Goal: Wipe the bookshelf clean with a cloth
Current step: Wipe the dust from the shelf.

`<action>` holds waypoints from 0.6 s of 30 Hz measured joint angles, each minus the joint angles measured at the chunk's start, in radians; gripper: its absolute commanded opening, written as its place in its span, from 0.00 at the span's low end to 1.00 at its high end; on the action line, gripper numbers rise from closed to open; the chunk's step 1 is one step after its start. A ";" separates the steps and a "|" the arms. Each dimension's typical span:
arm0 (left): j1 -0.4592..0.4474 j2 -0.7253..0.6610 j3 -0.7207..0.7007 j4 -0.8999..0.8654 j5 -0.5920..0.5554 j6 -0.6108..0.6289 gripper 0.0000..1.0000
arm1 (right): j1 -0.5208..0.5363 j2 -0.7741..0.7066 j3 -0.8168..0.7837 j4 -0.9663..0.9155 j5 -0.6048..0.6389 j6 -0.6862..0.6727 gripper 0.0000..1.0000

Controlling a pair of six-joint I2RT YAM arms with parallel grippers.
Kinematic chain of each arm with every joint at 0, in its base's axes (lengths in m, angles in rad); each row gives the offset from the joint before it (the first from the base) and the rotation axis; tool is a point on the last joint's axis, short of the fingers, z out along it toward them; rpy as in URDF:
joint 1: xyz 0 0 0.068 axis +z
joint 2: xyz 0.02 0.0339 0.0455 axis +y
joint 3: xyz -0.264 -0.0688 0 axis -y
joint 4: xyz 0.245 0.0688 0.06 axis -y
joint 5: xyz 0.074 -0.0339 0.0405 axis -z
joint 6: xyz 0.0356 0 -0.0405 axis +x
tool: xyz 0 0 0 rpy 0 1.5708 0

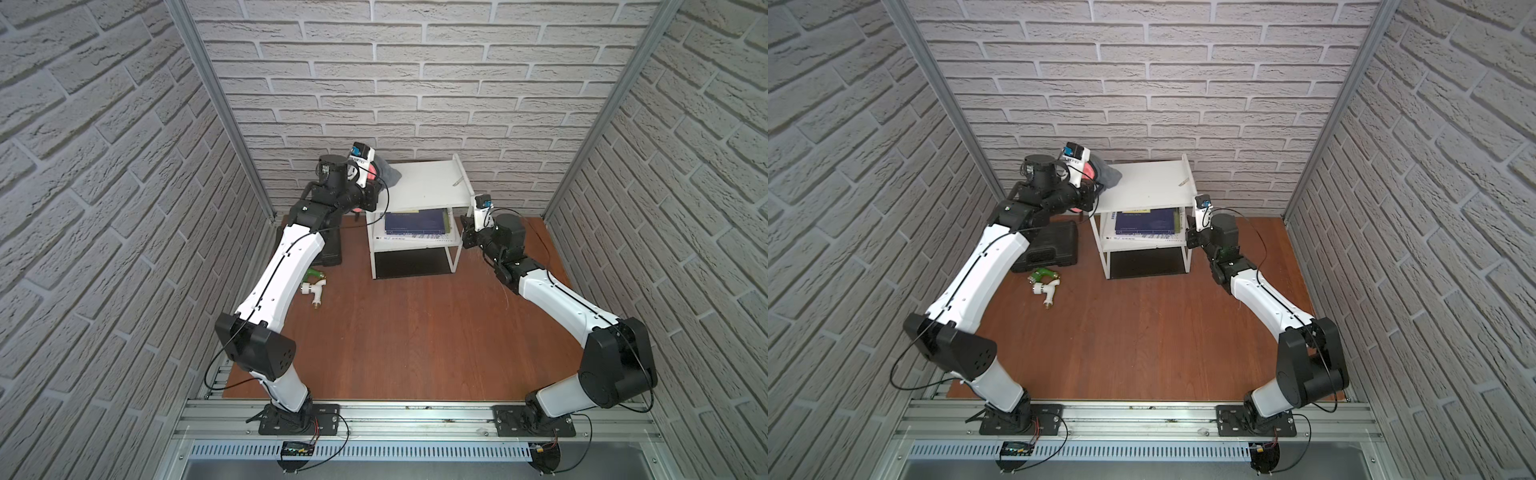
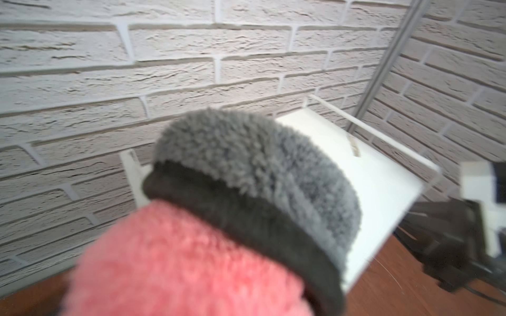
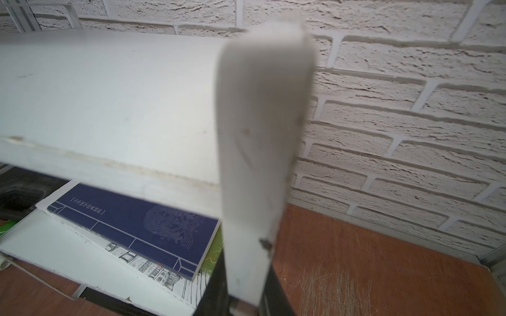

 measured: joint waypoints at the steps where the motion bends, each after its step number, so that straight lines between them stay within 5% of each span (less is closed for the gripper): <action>1: -0.022 -0.018 -0.011 -0.010 -0.010 0.003 0.00 | 0.000 0.000 0.001 -0.002 -0.001 0.000 0.03; 8: -0.130 0.078 0.104 -0.026 -0.148 0.001 0.00 | 0.000 0.000 0.001 -0.002 -0.002 0.016 0.03; 15: -0.169 0.522 0.684 -0.198 -0.658 -0.050 0.00 | 0.000 0.000 0.002 -0.007 -0.002 0.018 0.03; 18: -0.170 0.574 0.719 -0.193 -0.830 -0.051 0.00 | 0.001 0.000 0.005 -0.013 -0.003 0.014 0.03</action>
